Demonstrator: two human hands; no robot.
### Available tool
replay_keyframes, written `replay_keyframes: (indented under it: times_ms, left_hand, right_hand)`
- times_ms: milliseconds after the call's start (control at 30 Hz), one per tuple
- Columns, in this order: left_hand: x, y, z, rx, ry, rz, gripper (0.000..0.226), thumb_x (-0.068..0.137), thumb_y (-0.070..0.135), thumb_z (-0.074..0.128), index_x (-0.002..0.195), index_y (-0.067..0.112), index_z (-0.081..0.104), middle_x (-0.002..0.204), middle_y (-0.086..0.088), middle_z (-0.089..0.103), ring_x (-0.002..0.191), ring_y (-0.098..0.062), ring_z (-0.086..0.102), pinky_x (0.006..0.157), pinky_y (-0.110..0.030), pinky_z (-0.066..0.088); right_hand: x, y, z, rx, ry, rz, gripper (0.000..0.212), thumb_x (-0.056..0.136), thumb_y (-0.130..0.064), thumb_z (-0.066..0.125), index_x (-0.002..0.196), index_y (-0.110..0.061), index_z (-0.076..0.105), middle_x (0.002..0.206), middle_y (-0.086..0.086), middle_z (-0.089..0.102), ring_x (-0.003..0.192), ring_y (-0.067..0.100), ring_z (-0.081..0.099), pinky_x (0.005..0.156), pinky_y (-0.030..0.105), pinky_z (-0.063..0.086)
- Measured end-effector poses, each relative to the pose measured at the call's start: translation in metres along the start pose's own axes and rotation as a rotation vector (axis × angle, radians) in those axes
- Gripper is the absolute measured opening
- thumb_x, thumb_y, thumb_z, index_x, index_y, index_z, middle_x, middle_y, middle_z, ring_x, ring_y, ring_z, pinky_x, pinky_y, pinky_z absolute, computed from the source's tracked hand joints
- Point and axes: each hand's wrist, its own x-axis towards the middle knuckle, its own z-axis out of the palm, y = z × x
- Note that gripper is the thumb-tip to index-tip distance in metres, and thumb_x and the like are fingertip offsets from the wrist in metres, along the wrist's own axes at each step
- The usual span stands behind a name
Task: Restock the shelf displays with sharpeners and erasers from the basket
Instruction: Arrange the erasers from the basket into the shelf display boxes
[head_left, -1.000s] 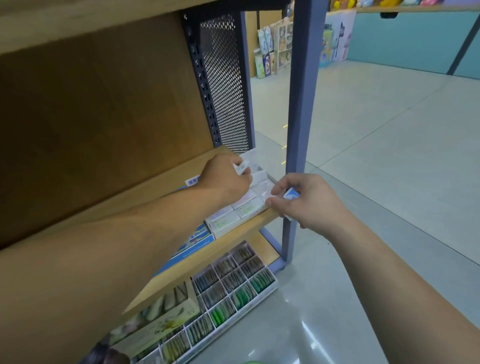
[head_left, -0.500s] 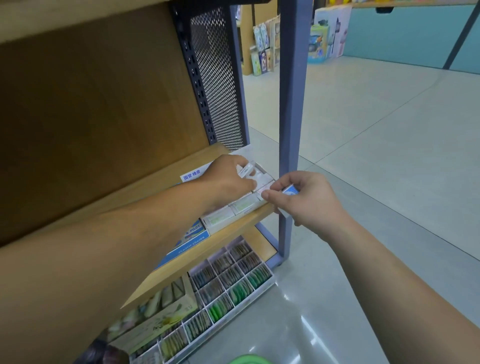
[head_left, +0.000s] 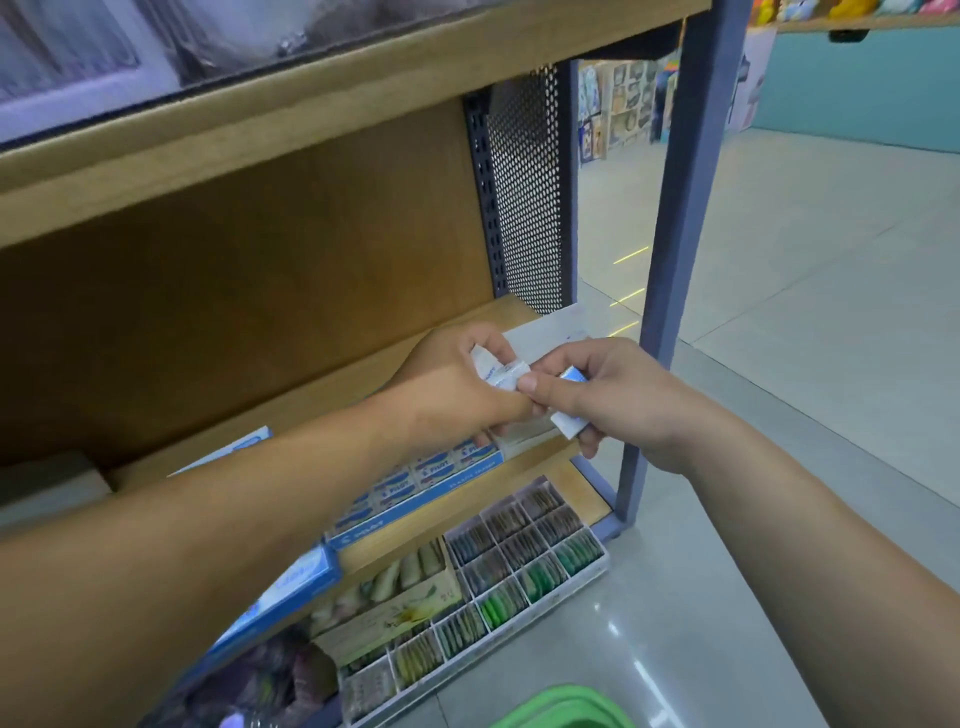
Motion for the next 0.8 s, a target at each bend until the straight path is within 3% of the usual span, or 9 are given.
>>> replay_keyframes:
  times_ms: [100,167,233,300,367,467,567,667,800]
  left_hand:
    - [-0.001,-0.006,-0.01,0.213,-0.001,0.073,0.035,0.069,0.039,0.093,0.089,0.025,0.067,0.078,0.013,0.063,0.065,-0.005,0.055,0.046,-0.011,0.037]
    - [0.002,-0.01,-0.015,0.28,-0.021,0.089,0.028,0.075,0.045,0.088,0.088,0.028,0.071,0.09,0.017,0.065,0.08,-0.001,0.058,0.055,-0.008,0.038]
    - [0.006,-0.011,-0.018,0.299,-0.053,0.096,0.026,0.08,0.046,0.084,0.099,0.032,0.074,0.101,0.02,0.066,0.098,0.007,0.058,0.07,-0.007,0.037]
    - [0.011,-0.009,-0.017,0.309,-0.081,0.135,0.045,0.081,0.038,0.085,0.123,0.039,0.068,0.108,0.022,0.065,0.107,0.006,0.058,0.077,-0.001,0.036]
    - [0.017,-0.007,-0.014,0.295,-0.087,0.194,0.06,0.081,0.03,0.087,0.134,0.043,0.061,0.11,0.023,0.064,0.103,0.009,0.058,0.074,0.004,0.037]
    - [0.024,-0.008,-0.008,0.262,-0.1,0.254,0.054,0.08,0.027,0.087,0.128,0.042,0.067,0.108,0.026,0.064,0.102,0.019,0.055,0.077,0.003,0.038]
    - [0.029,-0.013,-0.005,0.313,-0.035,0.158,0.024,0.078,0.033,0.087,0.098,0.036,0.074,0.098,0.02,0.068,0.089,0.007,0.061,0.068,-0.015,0.044]
    - [0.037,-0.025,-0.003,0.332,0.1,0.043,0.019,0.081,0.034,0.085,0.095,0.029,0.072,0.09,0.016,0.066,0.071,0.003,0.059,0.055,-0.016,0.039]
    - [0.045,-0.039,0.012,0.175,0.16,-0.056,0.013,0.087,0.027,0.08,0.094,0.02,0.072,0.085,0.004,0.068,0.054,-0.009,0.065,0.042,-0.013,0.04]
  right_hand:
    - [-0.002,-0.002,0.004,0.014,-0.002,0.036,0.024,0.091,-0.037,0.076,0.09,-0.014,0.073,0.092,0.016,0.075,0.064,0.03,0.05,0.059,0.038,0.05]
    - [0.0,-0.001,0.0,0.018,0.043,0.059,0.026,0.09,-0.037,0.076,0.092,-0.012,0.068,0.088,0.013,0.07,0.058,0.028,0.05,0.058,0.038,0.049]
    - [0.002,0.0,-0.003,0.045,0.1,0.071,0.024,0.09,-0.032,0.077,0.091,-0.012,0.063,0.082,0.011,0.061,0.052,0.027,0.048,0.057,0.04,0.049]
    - [0.005,0.001,-0.004,0.066,0.118,0.07,0.019,0.09,-0.028,0.077,0.092,-0.014,0.063,0.074,0.01,0.061,0.047,0.026,0.046,0.056,0.04,0.048]
    - [0.007,0.001,0.0,0.08,0.125,0.062,0.015,0.09,-0.029,0.077,0.096,-0.017,0.069,0.072,0.01,0.065,0.044,0.023,0.045,0.051,0.036,0.048]
    - [0.011,0.002,0.005,0.097,0.149,0.059,0.02,0.086,-0.034,0.082,0.099,-0.021,0.075,0.084,0.02,0.073,0.043,0.019,0.045,0.049,0.032,0.048]
    - [0.015,0.008,0.005,0.039,0.238,0.095,0.044,0.077,-0.04,0.088,0.113,-0.021,0.07,0.097,0.014,0.071,0.04,0.015,0.047,0.044,0.028,0.048]
    - [0.019,0.013,0.003,-0.04,0.322,0.122,0.036,0.081,-0.044,0.083,0.1,-0.016,0.071,0.095,0.017,0.074,0.044,0.015,0.047,0.045,0.028,0.048]
    - [0.017,0.013,-0.004,0.082,0.271,0.206,0.033,0.083,-0.042,0.082,0.096,-0.013,0.072,0.093,0.014,0.075,0.047,0.017,0.046,0.052,0.031,0.049]
